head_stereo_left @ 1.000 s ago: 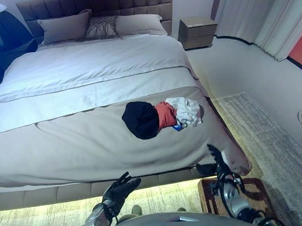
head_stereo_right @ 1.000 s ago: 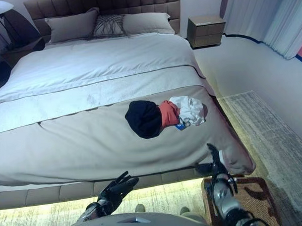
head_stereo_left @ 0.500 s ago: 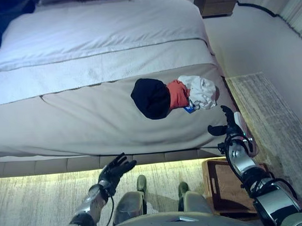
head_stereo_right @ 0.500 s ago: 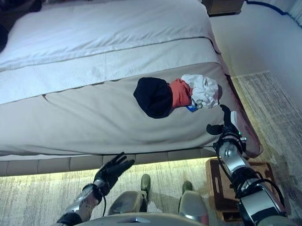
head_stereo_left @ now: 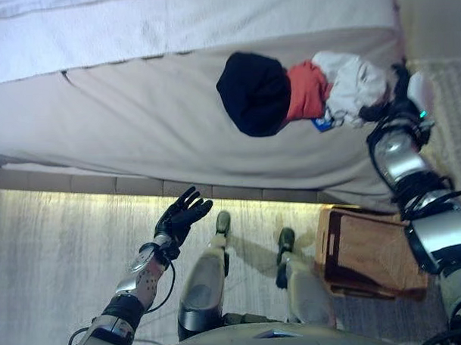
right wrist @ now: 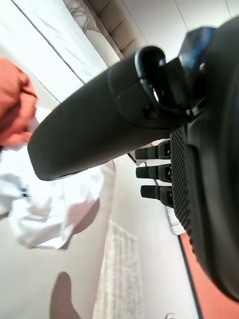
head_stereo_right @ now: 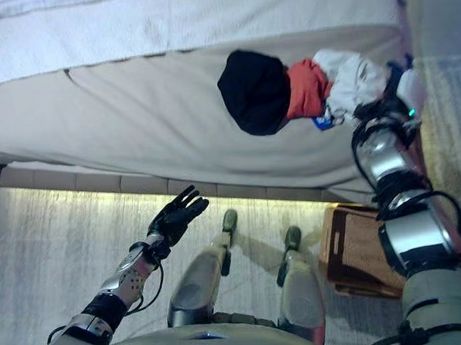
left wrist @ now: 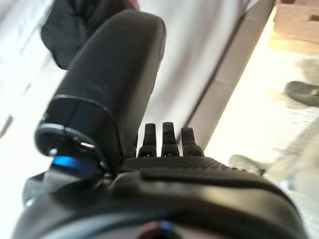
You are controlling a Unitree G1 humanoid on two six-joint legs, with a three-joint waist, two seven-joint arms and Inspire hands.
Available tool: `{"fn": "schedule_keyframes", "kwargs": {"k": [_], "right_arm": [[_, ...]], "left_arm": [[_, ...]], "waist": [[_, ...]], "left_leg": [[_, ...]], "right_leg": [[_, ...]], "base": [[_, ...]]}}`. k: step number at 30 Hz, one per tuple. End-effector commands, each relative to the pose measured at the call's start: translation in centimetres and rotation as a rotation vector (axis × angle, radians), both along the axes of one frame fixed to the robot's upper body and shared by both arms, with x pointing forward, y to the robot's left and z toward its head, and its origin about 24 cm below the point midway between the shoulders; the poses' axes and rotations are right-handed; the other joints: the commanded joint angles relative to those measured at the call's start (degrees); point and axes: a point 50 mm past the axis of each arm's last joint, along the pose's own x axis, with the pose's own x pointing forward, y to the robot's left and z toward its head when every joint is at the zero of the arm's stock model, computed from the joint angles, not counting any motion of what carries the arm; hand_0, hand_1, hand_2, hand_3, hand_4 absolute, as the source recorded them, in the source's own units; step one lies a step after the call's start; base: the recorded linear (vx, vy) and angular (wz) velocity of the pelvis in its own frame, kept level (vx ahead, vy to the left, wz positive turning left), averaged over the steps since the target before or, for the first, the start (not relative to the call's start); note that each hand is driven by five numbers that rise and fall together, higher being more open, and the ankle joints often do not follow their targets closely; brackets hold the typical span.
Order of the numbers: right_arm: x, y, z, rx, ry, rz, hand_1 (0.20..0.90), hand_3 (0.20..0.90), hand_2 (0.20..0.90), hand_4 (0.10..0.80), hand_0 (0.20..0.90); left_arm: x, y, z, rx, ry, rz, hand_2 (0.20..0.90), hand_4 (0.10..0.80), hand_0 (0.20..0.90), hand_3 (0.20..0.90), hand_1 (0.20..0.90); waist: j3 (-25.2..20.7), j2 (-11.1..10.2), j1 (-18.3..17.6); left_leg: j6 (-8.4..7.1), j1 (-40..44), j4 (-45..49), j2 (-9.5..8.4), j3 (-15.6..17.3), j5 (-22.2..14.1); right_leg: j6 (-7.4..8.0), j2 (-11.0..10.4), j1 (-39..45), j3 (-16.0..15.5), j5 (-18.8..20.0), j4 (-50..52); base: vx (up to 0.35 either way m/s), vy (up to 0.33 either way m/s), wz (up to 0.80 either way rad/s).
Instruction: Pick up the clothes from the bed and place them into the basket
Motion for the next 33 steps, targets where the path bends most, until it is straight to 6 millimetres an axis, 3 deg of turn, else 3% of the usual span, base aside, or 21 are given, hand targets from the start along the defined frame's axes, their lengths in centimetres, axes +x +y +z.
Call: {"fn": "schedule_keyframes", "kwargs": {"k": [1, 6, 12, 16, 17, 22, 23, 25, 28, 33], "right_arm": [[-0.3, 0.0, 7.4, -0.253, -0.187, -0.079, 0.900, 0.900, 0.900, 0.800, 0.900], [-1.2, -1.5, 10.6, -0.392, -0.126, -0.235, 0.900, 0.900, 0.900, 0.800, 0.900], [-1.5, -2.3, 12.7, -0.383, -0.088, -0.262, 0.900, 0.900, 0.900, 0.800, 0.900], [-1.6, -2.6, 13.8, -0.415, -0.044, -0.271, 0.900, 0.900, 0.900, 0.800, 0.900], [-1.7, -2.7, 13.9, -0.437, -0.012, -0.276, 0.900, 0.900, 0.900, 0.800, 0.900], [-2.1, -3.1, 14.8, -0.442, 0.019, -0.286, 0.900, 0.900, 0.900, 0.800, 0.900], [-2.1, -3.0, 15.1, -0.416, 0.018, -0.267, 0.733, 0.705, 0.733, 0.605, 0.733], [-2.0, -2.9, 15.6, -0.390, 0.014, -0.241, 0.300, 0.200, 0.300, 0.100, 0.300], [-2.5, -3.1, 16.8, -0.360, -0.021, -0.236, 0.300, 0.200, 0.300, 0.100, 0.300], [-3.2, -4.1, 16.9, -0.355, -0.028, -0.261, 0.300, 0.200, 0.300, 0.100, 0.300]], "left_arm": [[1.1, -0.7, 4.2, -0.091, -0.268, -0.034, 0.900, 0.800, 0.900, 0.900, 0.900], [1.6, -0.7, 7.1, -0.143, -0.386, -0.011, 0.900, 0.800, 0.900, 0.900, 0.900], [1.7, -1.6, 11.8, -0.241, -0.563, -0.073, 0.900, 0.800, 0.900, 0.900, 0.900], [1.5, -1.7, 12.7, -0.257, -0.584, -0.071, 0.900, 0.800, 0.900, 0.900, 0.900], [1.2, -1.6, 12.7, -0.259, -0.578, -0.067, 0.900, 0.800, 0.900, 0.900, 0.900], [0.8, -0.8, 13.5, -0.268, -0.615, -0.044, 0.900, 0.800, 0.900, 0.900, 0.900], [0.8, -0.4, 13.6, -0.270, -0.624, -0.039, 0.900, 0.800, 0.900, 0.900, 0.900], [0.8, 0.0, 14.0, -0.272, -0.637, -0.034, 0.900, 0.800, 0.900, 0.900, 0.900], [0.9, 0.5, 14.4, -0.278, -0.648, -0.027, 0.900, 0.800, 0.900, 0.900, 0.900], [0.7, 1.0, 14.7, -0.288, -0.662, -0.034, 0.900, 0.800, 0.900, 0.900, 0.900]], "waist": [[-1.92, -0.47, 0.36], [0.02, 0.18, 0.99], [0.02, 0.62, 2.78], [0.02, 1.03, 3.23], [0.02, 1.17, 3.43], [0.02, 1.51, 3.71], [0.02, 1.53, 3.86], [0.02, 1.61, 4.05], [0.02, 1.88, 4.03], [0.02, 1.81, 3.95]], "left_leg": [[-0.23, -6.24, 11.65, -0.81, -1.47, -8.90], [0.37, -11.79, 14.97, -1.99, -1.38, -9.55], [2.15, -23.31, 25.58, -4.25, -2.10, -13.09], [3.06, -29.01, 31.55, -4.70, -1.91, -15.14], [3.31, -30.02, 34.22, -4.82, -1.94, -17.40], [4.22, -35.34, 38.74, -4.99, -2.12, -18.57], [4.44, -36.44, 39.63, -5.11, -2.13, -18.78], [4.61, -37.87, 40.85, -5.25, -2.14, -18.99], [4.84, -39.38, 42.66, -5.52, -1.71, -19.30], [4.85, -38.70, 44.21, -5.94, -1.43, -19.95]], "right_leg": [[-2.94, -1.45, -5.09, -1.42, -4.95, 9.32], [-3.60, -1.18, -11.67, -1.71, -6.57, 14.80], [-5.07, -0.70, -22.29, -2.14, -10.14, 25.72], [-5.68, -0.97, -28.19, -1.81, -11.69, 31.38], [-5.39, -0.85, -29.41, -1.14, -13.46, 33.84], [-5.74, -0.30, -34.80, -0.93, -14.09, 37.58], [-5.85, -0.15, -35.84, -0.90, -14.16, 38.27], [-6.02, 0.00, -37.29, -0.92, -14.17, 39.36], [-6.34, 0.09, -38.85, -0.83, -14.43, 41.22], [-6.43, -0.07, -38.01, -1.22, -14.55, 42.00]], "base": [[-0.050, 0.007, 0.10], [-0.027, -0.034, 0.12], [0.009, -0.100, 0.12], [0.053, -0.079, 0.07], [0.100, -0.097, 0.07], [0.026, -0.065, 0.07], [-0.002, -0.053, 0.02], [-0.002, -0.046, -0.02], [0.000, -0.013, -0.01], [-0.002, 0.001, 0.01]]}}
